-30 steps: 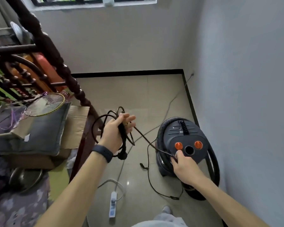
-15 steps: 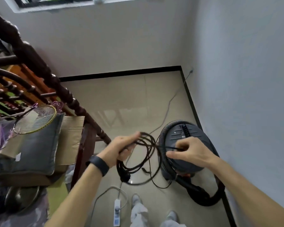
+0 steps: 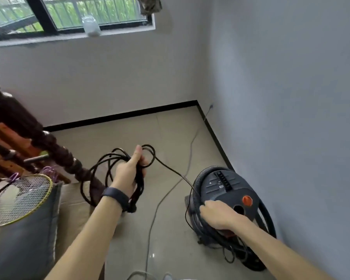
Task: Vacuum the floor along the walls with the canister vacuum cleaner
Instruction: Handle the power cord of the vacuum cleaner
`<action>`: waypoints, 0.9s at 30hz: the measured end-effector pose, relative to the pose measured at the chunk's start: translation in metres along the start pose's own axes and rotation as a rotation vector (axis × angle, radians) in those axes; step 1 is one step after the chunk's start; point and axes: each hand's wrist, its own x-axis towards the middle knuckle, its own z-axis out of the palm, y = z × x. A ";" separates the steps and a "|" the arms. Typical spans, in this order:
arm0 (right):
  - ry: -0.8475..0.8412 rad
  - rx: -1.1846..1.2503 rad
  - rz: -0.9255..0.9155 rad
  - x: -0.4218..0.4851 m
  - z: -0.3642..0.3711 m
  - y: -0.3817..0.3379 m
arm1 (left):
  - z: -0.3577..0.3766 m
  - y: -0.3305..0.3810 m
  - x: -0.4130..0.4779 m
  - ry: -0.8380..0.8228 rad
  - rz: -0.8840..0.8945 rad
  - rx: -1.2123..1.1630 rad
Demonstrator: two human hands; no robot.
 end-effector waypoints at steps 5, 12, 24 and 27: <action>-0.004 0.090 -0.257 -0.025 -0.054 -0.095 | 0.048 -0.029 -0.020 -0.300 0.065 0.256; 0.288 0.429 -0.397 -0.023 -0.115 -0.061 | 0.035 -0.004 -0.015 -0.658 -0.103 0.194; 0.370 0.446 0.179 0.038 0.013 0.063 | -0.077 0.067 0.083 -0.239 -0.136 -0.457; 0.375 0.341 0.243 0.042 0.025 0.034 | -0.067 0.052 0.078 -0.224 -0.096 -0.287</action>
